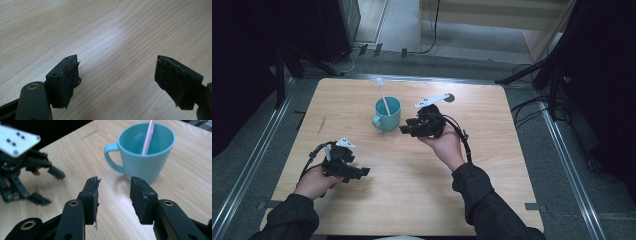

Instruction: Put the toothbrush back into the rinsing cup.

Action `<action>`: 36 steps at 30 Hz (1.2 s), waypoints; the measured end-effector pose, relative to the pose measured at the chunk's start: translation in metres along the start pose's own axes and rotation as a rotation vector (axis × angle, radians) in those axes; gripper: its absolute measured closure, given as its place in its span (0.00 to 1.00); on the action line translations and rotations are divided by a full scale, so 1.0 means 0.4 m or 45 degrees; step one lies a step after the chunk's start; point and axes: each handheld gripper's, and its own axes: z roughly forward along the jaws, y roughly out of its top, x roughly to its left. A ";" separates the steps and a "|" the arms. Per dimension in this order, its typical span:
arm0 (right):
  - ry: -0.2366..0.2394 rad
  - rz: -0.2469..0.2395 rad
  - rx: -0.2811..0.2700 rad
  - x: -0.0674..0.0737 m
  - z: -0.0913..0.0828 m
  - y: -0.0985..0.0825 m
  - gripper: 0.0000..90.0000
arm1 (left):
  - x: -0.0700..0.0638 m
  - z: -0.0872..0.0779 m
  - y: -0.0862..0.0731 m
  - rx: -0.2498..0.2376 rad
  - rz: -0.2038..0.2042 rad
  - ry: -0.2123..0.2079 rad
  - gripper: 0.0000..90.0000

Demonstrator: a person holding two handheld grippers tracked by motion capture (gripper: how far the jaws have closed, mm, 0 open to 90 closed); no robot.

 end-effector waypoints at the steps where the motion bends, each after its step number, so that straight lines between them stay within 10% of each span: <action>1: -0.001 -0.009 -0.001 0.002 -0.007 -0.008 0.65 | 0.000 0.000 0.000 0.001 0.002 0.000 0.22; 18: -0.006 0.038 -0.014 0.000 -0.086 -0.119 0.55 | -0.017 0.022 0.005 0.034 0.050 -0.018 0.21; 36: -0.065 -0.017 0.146 -0.003 -0.129 -0.207 0.47 | -0.021 0.022 0.010 0.050 0.078 -0.017 0.21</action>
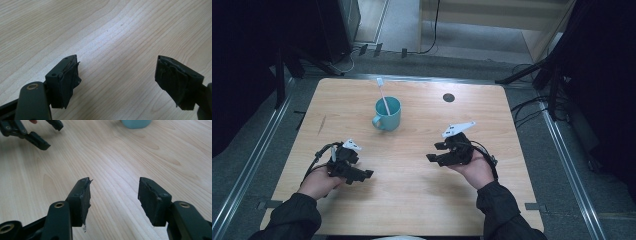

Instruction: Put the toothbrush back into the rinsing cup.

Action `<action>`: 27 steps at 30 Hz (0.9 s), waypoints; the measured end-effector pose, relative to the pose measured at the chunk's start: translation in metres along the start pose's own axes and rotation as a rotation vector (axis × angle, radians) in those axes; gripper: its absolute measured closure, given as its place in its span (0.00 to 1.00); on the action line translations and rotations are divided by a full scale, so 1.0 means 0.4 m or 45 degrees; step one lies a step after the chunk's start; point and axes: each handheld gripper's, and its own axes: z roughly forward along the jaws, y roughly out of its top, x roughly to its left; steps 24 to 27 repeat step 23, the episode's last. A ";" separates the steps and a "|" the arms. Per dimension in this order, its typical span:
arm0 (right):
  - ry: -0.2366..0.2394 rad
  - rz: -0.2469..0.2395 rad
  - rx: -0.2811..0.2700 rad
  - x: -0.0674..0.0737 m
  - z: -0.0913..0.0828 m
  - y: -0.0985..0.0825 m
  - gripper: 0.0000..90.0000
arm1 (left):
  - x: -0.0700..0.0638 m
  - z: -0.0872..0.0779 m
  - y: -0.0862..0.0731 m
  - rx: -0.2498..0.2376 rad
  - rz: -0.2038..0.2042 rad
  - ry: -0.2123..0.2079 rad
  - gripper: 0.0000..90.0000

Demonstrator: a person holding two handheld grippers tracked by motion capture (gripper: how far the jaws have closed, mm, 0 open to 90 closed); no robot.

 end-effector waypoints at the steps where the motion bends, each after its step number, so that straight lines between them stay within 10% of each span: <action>1: -0.001 0.009 -0.004 -0.006 0.001 -0.001 0.47 | -0.001 0.000 0.000 -0.001 0.002 0.001 0.21; 27: -0.031 0.055 0.023 -0.023 0.019 -0.009 0.42 | 0.002 0.005 -0.002 0.024 -0.015 0.012 0.21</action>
